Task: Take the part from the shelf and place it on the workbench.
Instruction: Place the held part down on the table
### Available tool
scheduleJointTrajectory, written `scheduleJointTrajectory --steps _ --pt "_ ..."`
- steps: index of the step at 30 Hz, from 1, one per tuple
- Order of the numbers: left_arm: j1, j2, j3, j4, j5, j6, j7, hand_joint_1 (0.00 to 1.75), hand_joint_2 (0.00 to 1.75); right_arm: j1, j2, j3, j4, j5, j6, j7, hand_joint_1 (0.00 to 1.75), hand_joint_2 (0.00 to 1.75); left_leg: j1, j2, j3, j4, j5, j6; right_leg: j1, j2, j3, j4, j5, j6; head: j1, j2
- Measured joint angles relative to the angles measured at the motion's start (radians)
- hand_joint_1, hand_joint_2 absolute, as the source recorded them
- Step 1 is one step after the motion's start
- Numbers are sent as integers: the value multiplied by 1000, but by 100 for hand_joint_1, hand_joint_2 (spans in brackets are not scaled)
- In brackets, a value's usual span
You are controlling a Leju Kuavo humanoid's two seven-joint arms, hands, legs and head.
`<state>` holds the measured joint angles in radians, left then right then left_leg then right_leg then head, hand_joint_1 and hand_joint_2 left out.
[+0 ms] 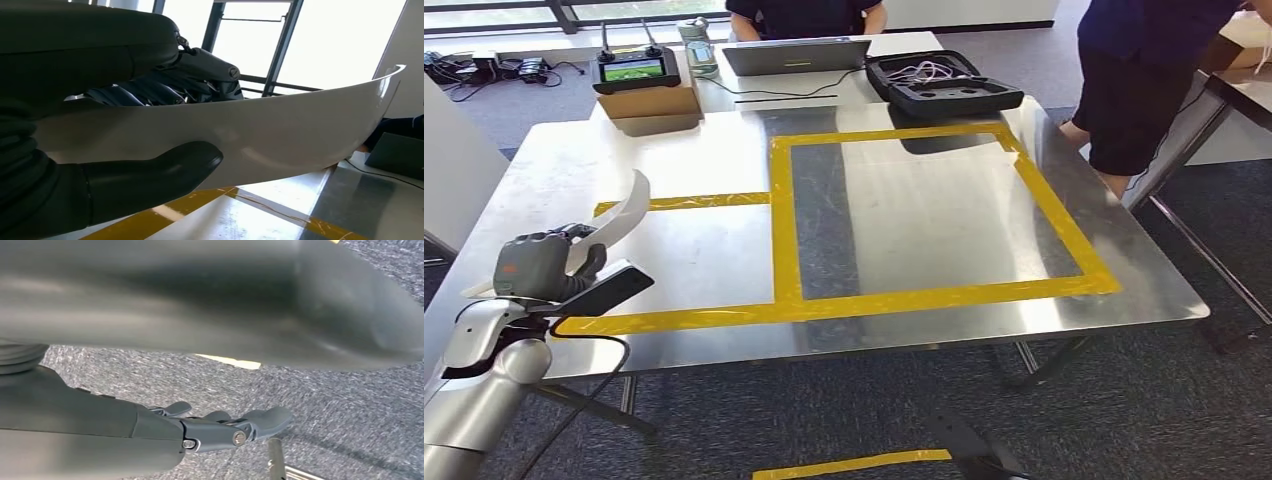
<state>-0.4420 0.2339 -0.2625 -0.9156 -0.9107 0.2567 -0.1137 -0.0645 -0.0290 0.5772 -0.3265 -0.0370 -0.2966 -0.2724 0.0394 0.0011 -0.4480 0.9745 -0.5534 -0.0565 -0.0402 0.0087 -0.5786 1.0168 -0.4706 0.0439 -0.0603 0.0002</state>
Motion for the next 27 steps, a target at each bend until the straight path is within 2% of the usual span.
scheduleJointTrajectory --steps 7,14,21,27 --pt "-64 4 -20 135 -20 1 -36 175 175 -6 0 8 0 12 8 3 0 0 0 0 0 0 0 0 0 0 0 0 0 0 0 0" --pt "-128 3 -60 276 1 -30 -191 175 175 -18 -1 24 0 30 30 3 0 0 0 1 0 1 0 0 0 1 0 0 0 0 0 0" --pt "-136 0 -97 325 26 -33 -274 175 175 -29 -3 27 0 43 35 0 0 0 0 1 0 1 0 0 0 1 0 0 0 0 0 0" --pt "-135 -5 -120 335 26 -33 -279 175 175 -30 -5 28 0 45 36 1 0 0 0 1 0 1 0 0 0 1 0 0 0 0 0 0"
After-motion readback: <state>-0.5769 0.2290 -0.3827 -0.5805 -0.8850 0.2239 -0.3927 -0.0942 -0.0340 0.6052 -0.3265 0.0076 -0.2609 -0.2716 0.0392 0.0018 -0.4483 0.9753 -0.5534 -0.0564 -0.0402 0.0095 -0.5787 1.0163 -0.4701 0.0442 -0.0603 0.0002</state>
